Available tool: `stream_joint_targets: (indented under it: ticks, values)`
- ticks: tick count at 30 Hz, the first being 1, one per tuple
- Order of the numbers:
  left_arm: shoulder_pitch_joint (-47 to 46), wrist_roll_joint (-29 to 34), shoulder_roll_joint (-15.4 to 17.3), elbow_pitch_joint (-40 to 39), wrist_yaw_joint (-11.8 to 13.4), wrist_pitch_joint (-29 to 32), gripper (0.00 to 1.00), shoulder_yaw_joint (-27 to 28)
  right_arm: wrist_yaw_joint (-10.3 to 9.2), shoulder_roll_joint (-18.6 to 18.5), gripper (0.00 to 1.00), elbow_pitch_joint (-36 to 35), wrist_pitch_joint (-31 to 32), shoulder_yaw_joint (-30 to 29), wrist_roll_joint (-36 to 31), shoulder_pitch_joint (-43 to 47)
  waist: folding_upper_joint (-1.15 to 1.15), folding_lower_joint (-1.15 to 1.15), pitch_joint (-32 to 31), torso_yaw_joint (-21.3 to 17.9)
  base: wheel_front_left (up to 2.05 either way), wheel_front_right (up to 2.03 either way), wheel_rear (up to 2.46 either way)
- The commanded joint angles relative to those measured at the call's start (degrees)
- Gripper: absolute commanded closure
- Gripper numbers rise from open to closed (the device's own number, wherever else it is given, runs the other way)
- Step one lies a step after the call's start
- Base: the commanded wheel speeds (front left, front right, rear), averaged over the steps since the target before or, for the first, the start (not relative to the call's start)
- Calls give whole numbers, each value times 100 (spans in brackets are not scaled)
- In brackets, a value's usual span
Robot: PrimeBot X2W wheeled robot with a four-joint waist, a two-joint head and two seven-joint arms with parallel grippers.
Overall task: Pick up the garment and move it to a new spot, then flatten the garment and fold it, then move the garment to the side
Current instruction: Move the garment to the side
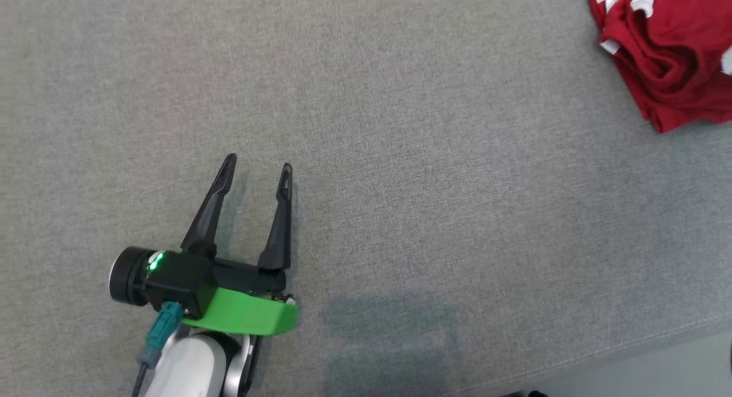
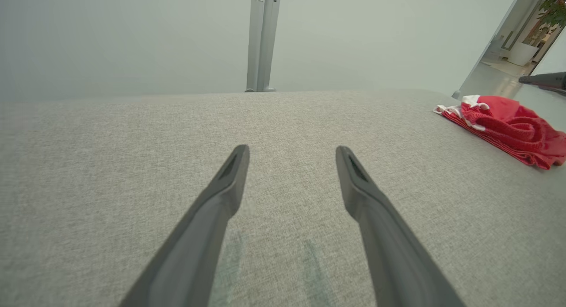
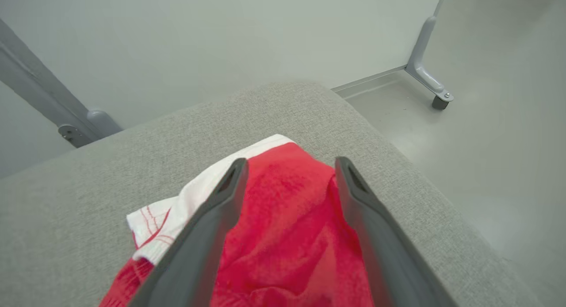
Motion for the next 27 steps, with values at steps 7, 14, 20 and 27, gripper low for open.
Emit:
stream_joint_targets:
  ticks: [7,14,20,27]
  values:
    - [263,-429,-57,545,147,-209,0,380,-1,260,0,-1060,-454,619,-3,712,0,0,-1212,103,0,0,0]
    - [634,-812,-163,1070,248,-362,0,772,-1,501,0,-2020,-696,799,-10,1749,0,0,-2066,324,0,0,0]
    - [995,-929,-221,1328,305,-410,0,1018,0,805,0,-3003,-722,329,-409,2869,0,0,-2552,534,0,0,0]
    - [1411,-789,-280,1339,295,-407,0,1248,1,1607,0,-4306,-721,-468,-1370,4354,0,0,-2844,724,0,0,0]
